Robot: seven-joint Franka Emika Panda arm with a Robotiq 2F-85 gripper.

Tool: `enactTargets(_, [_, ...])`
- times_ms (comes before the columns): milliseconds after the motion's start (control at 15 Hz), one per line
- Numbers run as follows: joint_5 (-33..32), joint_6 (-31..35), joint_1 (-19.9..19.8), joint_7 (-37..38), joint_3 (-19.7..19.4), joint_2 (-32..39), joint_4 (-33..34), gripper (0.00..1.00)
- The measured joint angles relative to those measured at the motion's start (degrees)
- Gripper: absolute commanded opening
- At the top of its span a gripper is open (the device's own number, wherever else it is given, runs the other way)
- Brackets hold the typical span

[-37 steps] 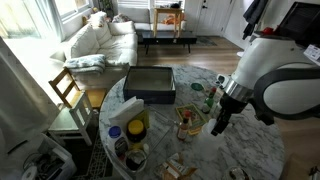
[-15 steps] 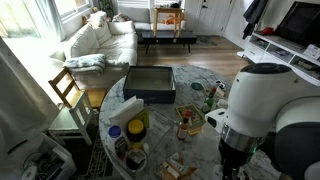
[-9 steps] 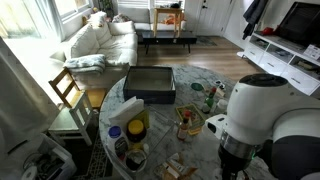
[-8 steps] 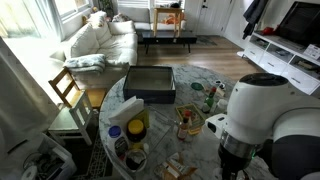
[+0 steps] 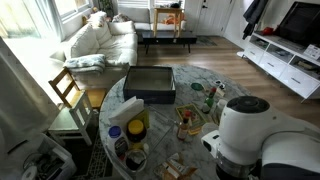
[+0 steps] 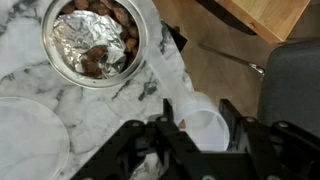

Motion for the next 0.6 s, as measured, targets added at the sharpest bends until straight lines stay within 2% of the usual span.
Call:
enactTargets(267, [-1.36,7.94,0.01,1.50,1.29,4.70,-0.09,0.24])
enactTargets(600, [-11.45,16.14,-0.13,11.56,0.96,8.44,-0.25,0.24])
